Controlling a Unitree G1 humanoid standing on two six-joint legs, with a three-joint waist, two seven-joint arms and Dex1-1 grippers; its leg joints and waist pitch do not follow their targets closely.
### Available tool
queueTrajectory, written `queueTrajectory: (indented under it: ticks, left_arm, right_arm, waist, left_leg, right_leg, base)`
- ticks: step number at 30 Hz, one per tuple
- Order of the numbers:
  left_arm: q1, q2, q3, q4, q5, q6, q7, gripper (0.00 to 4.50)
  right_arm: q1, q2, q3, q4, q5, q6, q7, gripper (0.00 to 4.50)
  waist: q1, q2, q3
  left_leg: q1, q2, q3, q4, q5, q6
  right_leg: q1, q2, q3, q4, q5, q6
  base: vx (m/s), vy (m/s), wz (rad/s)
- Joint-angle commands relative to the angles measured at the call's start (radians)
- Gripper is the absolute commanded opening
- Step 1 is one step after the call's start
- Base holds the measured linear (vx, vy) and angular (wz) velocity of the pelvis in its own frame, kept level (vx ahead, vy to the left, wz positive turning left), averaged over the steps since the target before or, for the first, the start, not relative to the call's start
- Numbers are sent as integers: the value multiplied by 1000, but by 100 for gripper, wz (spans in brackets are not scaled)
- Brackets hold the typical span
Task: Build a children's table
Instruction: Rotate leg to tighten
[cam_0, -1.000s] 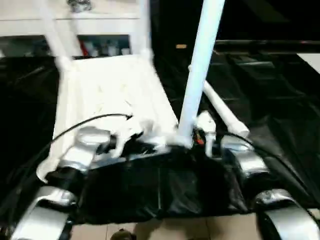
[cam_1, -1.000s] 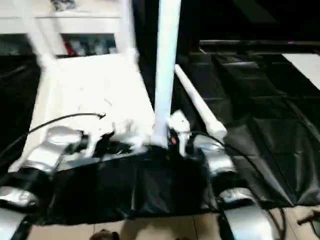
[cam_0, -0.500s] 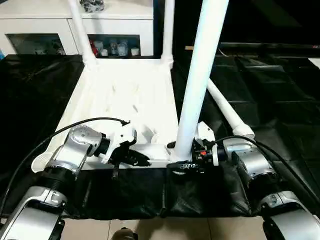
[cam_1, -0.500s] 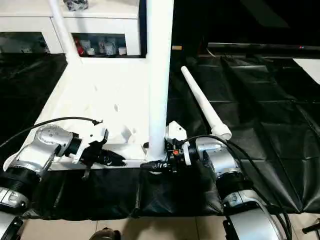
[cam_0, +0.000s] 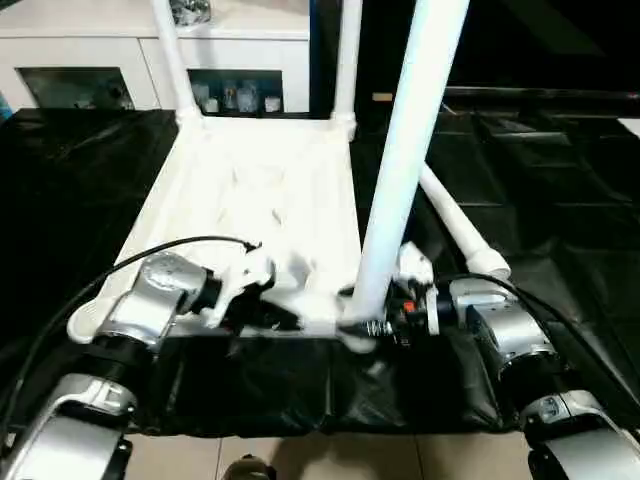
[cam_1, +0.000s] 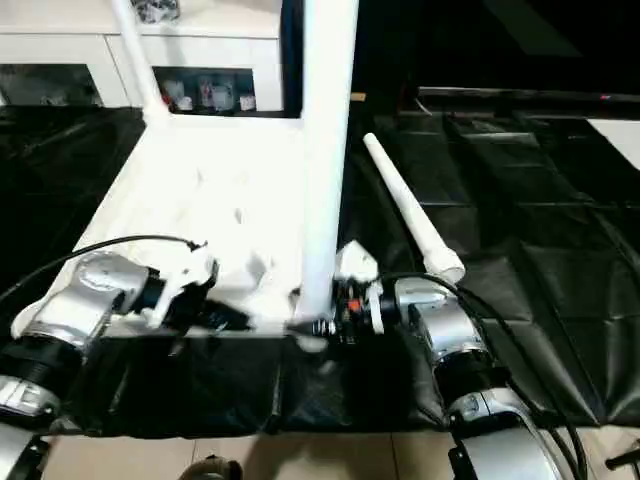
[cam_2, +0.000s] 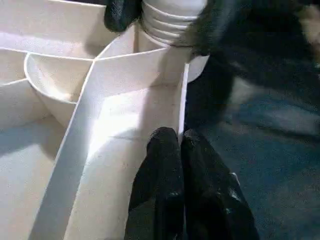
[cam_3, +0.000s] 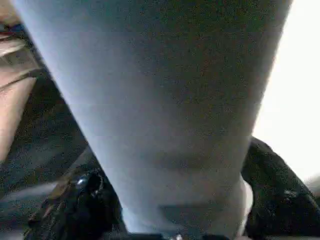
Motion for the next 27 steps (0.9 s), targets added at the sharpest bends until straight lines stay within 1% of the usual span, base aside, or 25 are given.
queueTrajectory:
  ticks: [1, 2, 4, 5, 6, 7, 8, 9, 10, 11, 12, 13, 14, 15, 16, 17, 18, 19, 20, 21, 22, 23, 24, 25, 27]
  left_arm:
    - [-50, -131, -10, -6, -12, 31, 159, 0]
    - [-58, -164, -1, -1, -10, 49, 216, 0]
    - [-64, -189, 2, 4, -3, 57, 268, 0]
    - [-66, -198, 2, 6, 1, 58, 289, 0]
    - [-69, -213, -1, 11, 15, 53, 333, 0]
    - [-71, -222, -3, 14, 25, 50, 361, 0]
    - [-72, -247, -5, 19, 47, 50, 421, 0]
    - [-72, -255, -3, 22, 52, 51, 439, 0]
    - [-72, -259, -1, 23, 55, 52, 451, 0]
    - [-71, -263, -2, 25, 61, 50, 455, 0]
    - [-68, -263, -7, 25, 68, 45, 454, 0]
    - [-65, -262, -9, 24, 71, 42, 451, 0]
    - [-50, -255, -16, 7, 68, 36, 432, 0]
    - [-45, -252, -16, 1, 66, 37, 429, 0]
    - [-43, -249, -16, -1, 64, 37, 430, 0]
    - [-39, -244, -17, -4, 63, 31, 422, 0]
    - [-32, -236, -20, -11, 59, 22, 405, 0]
    - [-28, -230, -22, -15, 57, 17, 393, 0]
    - [-16, -214, -27, -31, 46, 4, 352, 0]
    - [-12, -209, -29, -37, 41, 0, 336, 0]
    - [-10, -204, -30, -39, 39, 0, 322, 0]
    - [-8, -194, -35, -41, 41, -7, 307, 0]
    - [-7, -188, -37, -41, 44, -12, 300, 0]
    - [-1, -172, -40, -49, 34, -22, 258, 0]
    - [4, -151, -39, -59, 16, -34, 203, 0]
  right_arm:
    - [-44, 142, 5, 100, -19, 8, -276, 276]
    - [-56, 168, -18, 131, -17, 8, -370, 276]
    - [-64, 189, -33, 151, -20, 4, -441, 276]
    - [-67, 198, -40, 159, -21, 2, -472, 275]
    - [-73, 218, -47, 172, -25, -6, -530, 275]
    - [-77, 230, -53, 181, -27, -11, -566, 275]
    - [-91, 265, -56, 209, -46, -29, -664, 275]
    - [-95, 275, -55, 217, -56, -37, -690, 275]
    - [-98, 281, -55, 223, -61, -42, -707, 275]
    - [-102, 286, -49, 233, -77, -65, -710, 275]
    - [-104, 288, -43, 238, -90, -84, -715, 331]
    - [-105, 289, -46, 240, -89, -93, -714, 331]
    - [-111, 292, -56, 244, -77, -123, -697, 351]
    - [-112, 288, -58, 243, -71, -132, -687, 351]
    - [-113, 285, -58, 243, -69, -138, -683, 363]
    - [-111, 279, -56, 238, -67, -142, -667, 375]
    - [-110, 268, -51, 237, -71, -155, -649, 384]
    - [-108, 260, -47, 233, -73, -162, -634, 391]
    - [-102, 239, -36, 221, -76, -177, -587, 400]
    - [-100, 232, -32, 219, -77, -184, -570, 411]
    - [-101, 225, -30, 219, -76, -190, -553, 411]
    - [-97, 215, -26, 214, -71, -193, -513, 411]
    - [-97, 210, -25, 214, -68, -197, -487, 411]
    - [-87, 191, -10, 194, -62, -201, -410, 411]
    - [-71, 163, 15, 162, -50, -204, -293, 411]
  waist:
    - [-7, -1, -52]
    - [-28, 2, -48]
    - [-38, 2, -48]
    - [-45, 1, -50]
    - [-50, 7, -53]
    - [-52, 6, -54]
    - [-53, 3, -56]
    - [-55, 7, -56]
    - [-56, 7, -56]
    - [-55, 6, -56]
    - [-54, 6, -56]
    - [-54, 6, -56]
    - [-54, 6, -56]
    - [-54, 4, -55]
    - [-53, 3, -56]
    - [-53, 4, -56]
    - [-52, 0, -56]
    - [-52, 0, -55]
    - [-51, 0, -56]
    - [-52, -1, -57]
    - [-52, -4, -58]
    - [-51, -2, -60]
    - [-52, -2, -59]
    - [-52, -4, -61]
    - [-44, -4, -64]
  left_leg:
    - [26, 16, -9, -74, -446, -33]
    - [30, 11, -18, -74, -485, -56]
    - [34, 7, -22, -71, -513, -54]
    - [34, 7, -22, -71, -514, -44]
    - [31, 7, -22, -75, -503, -35]
    - [32, 8, -20, -77, -496, -31]
    - [31, 7, -18, -79, -486, -22]
    - [31, 9, -18, -82, -477, -23]
    - [31, 10, -18, -82, -481, -23]
    - [33, 9, -15, -82, -490, -19]
    - [35, 9, -13, -81, -496, -15]
    - [34, 9, -13, -81, -499, -14]
    - [34, 9, -12, -81, -507, -10]
    - [34, 9, -11, -81, -507, -8]
    - [33, 9, -11, -81, -502, -5]
    - [34, 10, -11, -81, -501, -4]
    - [33, 10, -10, -81, -496, -1]
    - [32, 10, -10, -82, -494, 0]
    - [32, 12, -10, -82, -493, 2]
    - [25, 13, -10, -83, -481, 4]
    - [22, 14, -11, -85, -467, 5]
    - [21, 13, -8, -83, -442, 13]
    - [20, 13, -6, -83, -432, 15]
    - [19, 13, -6, -83, -422, 16]
    - [19, 16, 0, -78, -383, 35]
  right_leg:
    - [30, -58, 29, -104, -548, -150]
    - [27, -60, 18, -118, -658, -108]
    - [27, -59, 9, -128, -700, -83]
    - [30, -58, 6, -135, -692, -75]
    - [34, -56, 6, -134, -649, -80]
    - [33, -54, 9, -136, -630, -84]
    - [33, -52, 9, -135, -599, -94]
    - [34, -51, 11, -131, -571, -106]
    - [34, -50, 11, -130, -562, -110]
    - [30, -48, 12, -132, -550, -112]
    - [28, -48, 15, -131, -539, -118]
    - [28, -48, 15, -131, -535, -120]
    - [28, -48, 17, -130, -528, -122]
    - [27, -48, 17, -130, -528, -124]
    - [29, -48, 18, -129, -522, -126]
    - [28, -48, 18, -129, -519, -128]
    - [29, -48, 19, -128, -513, -130]
    - [30, -49, 19, -127, -513, -131]
    - [30, -50, 20, -127, -510, -131]
    - [35, -51, 21, -123, -490, -135]
    - [38, -51, 22, -120, -475, -138]
    - [39, -50, 24, -115, -440, -150]
    - [40, -49, 25, -113, -429, -154]
    - [41, -50, 25, -112, -419, -158]
    - [45, -48, 27, -105, -363, -180]
  base:
    - [0, 0, 0]
    - [0, 0, 0]
    - [0, 0, 0]
    - [0, 0, 0]
    - [0, 0, 0]
    - [0, 0, 0]
    - [0, 0, 0]
    - [0, 0, 0]
    - [0, 0, 0]
    - [0, 0, 0]
    - [0, 0, 0]
    - [0, 0, 0]
    - [0, 0, 0]
    - [0, 0, 0]
    - [0, 0, 0]
    - [0, 0, 0]
    - [0, 0, 0]
    - [0, 0, 0]
    - [0, 0, 0]
    - [0, 0, 0]
    - [0, 0, 0]
    - [0, 0, 0]
    - [0, 0, 0]
    - [0, 0, 0]
    - [0, 0, 0]
